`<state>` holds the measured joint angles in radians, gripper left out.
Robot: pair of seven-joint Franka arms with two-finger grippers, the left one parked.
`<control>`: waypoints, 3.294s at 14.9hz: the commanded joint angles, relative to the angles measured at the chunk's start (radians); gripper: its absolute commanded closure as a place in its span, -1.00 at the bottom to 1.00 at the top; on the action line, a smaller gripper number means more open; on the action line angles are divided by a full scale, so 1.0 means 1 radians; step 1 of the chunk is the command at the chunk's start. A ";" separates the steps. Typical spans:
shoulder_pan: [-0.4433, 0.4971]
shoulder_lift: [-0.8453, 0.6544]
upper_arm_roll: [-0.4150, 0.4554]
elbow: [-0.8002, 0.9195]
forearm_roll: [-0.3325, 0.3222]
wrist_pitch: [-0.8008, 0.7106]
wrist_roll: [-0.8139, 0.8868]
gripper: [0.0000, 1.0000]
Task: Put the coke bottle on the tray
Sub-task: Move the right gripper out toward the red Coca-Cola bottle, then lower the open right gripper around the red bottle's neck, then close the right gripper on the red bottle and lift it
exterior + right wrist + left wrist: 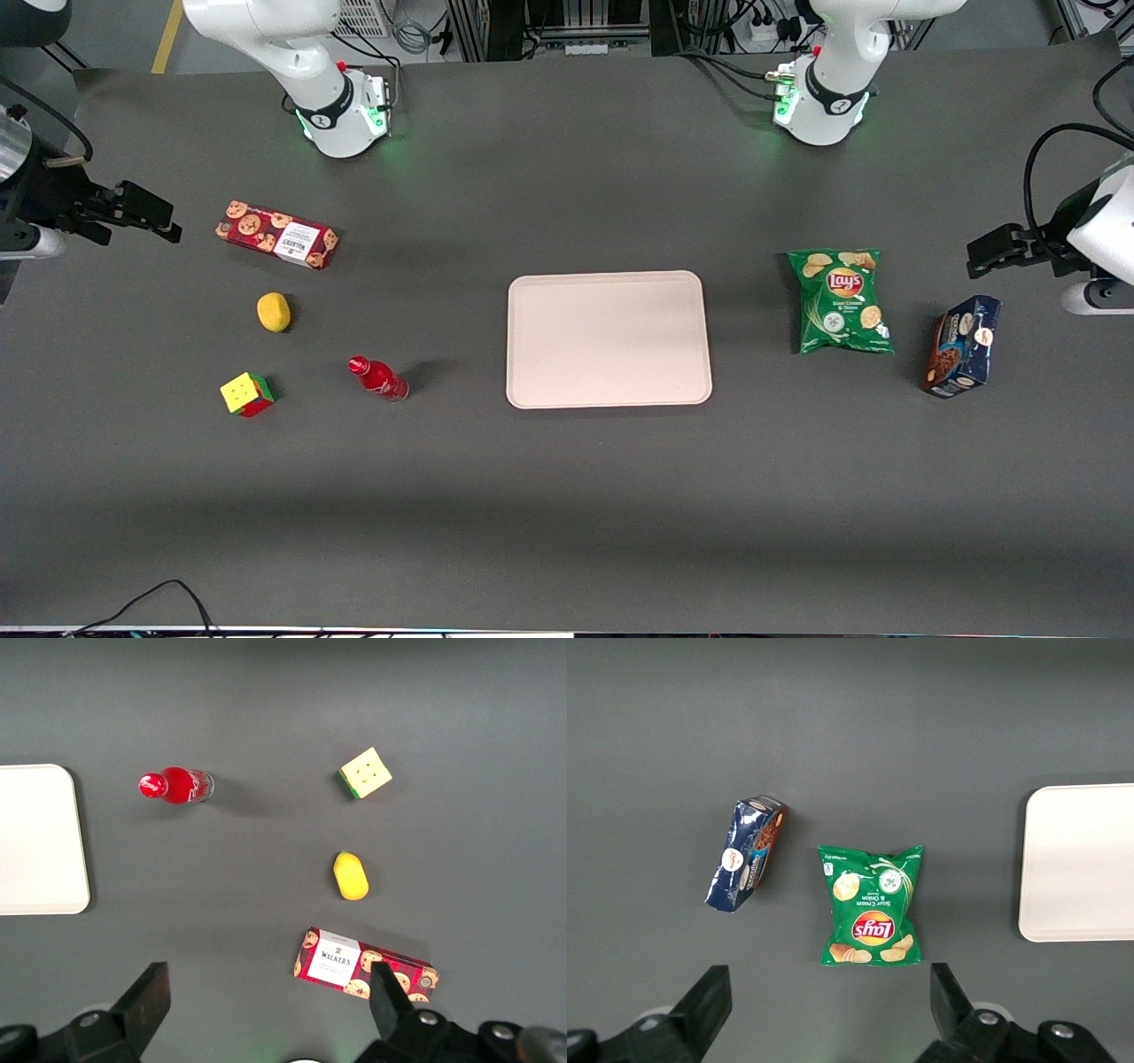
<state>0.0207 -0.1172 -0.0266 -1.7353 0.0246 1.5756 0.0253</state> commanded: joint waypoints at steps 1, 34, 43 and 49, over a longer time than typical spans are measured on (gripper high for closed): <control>0.004 0.024 -0.003 0.036 0.014 -0.022 -0.018 -1.00; 0.045 0.450 0.238 -0.190 -0.111 0.659 0.219 -1.00; 0.045 0.461 0.240 -0.179 -0.112 0.679 0.217 -0.48; 0.058 0.462 0.238 -0.181 -0.112 0.684 0.219 0.71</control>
<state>0.0699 0.3372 0.2110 -1.9238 -0.0663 2.2437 0.2162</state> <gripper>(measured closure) 0.590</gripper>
